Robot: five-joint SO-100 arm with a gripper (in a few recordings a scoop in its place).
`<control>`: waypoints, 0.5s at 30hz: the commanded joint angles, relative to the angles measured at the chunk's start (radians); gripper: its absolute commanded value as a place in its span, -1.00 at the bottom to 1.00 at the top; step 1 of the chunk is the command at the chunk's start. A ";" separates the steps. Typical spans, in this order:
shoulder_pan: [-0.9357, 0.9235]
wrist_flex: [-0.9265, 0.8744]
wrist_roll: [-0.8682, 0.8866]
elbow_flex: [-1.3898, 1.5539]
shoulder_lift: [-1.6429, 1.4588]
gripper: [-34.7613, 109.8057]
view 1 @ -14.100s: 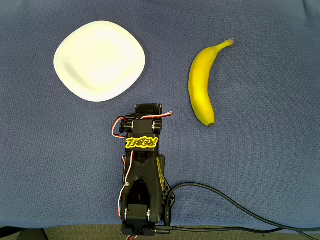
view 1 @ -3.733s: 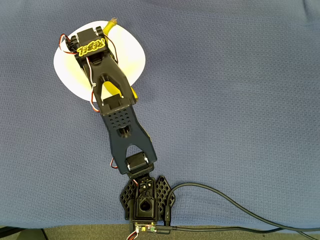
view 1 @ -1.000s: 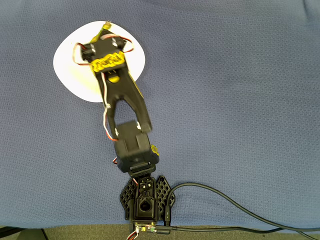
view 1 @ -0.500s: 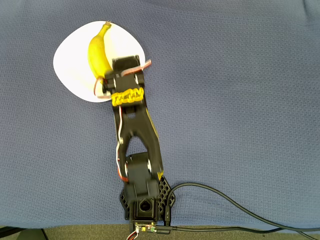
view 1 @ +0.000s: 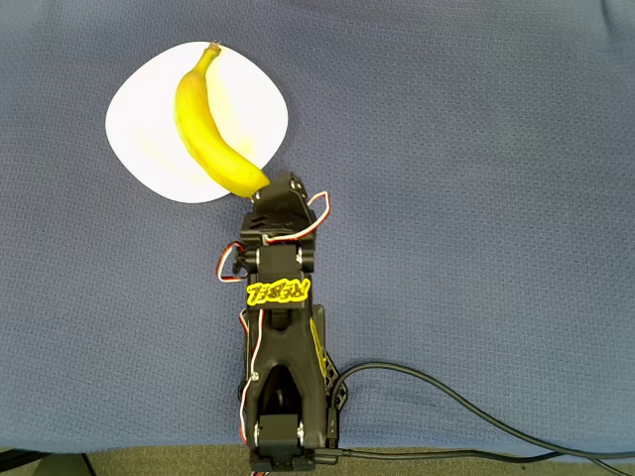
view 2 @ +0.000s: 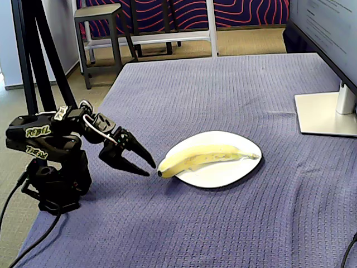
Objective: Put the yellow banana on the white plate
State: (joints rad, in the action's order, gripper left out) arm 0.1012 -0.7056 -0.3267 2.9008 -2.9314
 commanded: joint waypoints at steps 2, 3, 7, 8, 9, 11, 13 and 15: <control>-0.029 0.015 0.015 0.086 -0.115 -0.52; -0.029 -0.005 0.025 0.087 -0.115 -0.52; -0.017 -0.026 0.046 0.095 -0.137 -0.52; -0.012 -0.035 0.041 0.097 -0.141 -0.52; -0.011 -0.040 0.041 0.098 -0.146 -0.52; -0.008 -0.041 0.044 0.103 -0.150 -0.52; -0.006 -0.043 0.054 0.104 -0.152 -0.52; 0.003 -0.049 0.057 0.106 -0.158 -0.52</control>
State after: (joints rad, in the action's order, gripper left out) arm 0.0859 -0.7424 -0.2838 3.0051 -3.0726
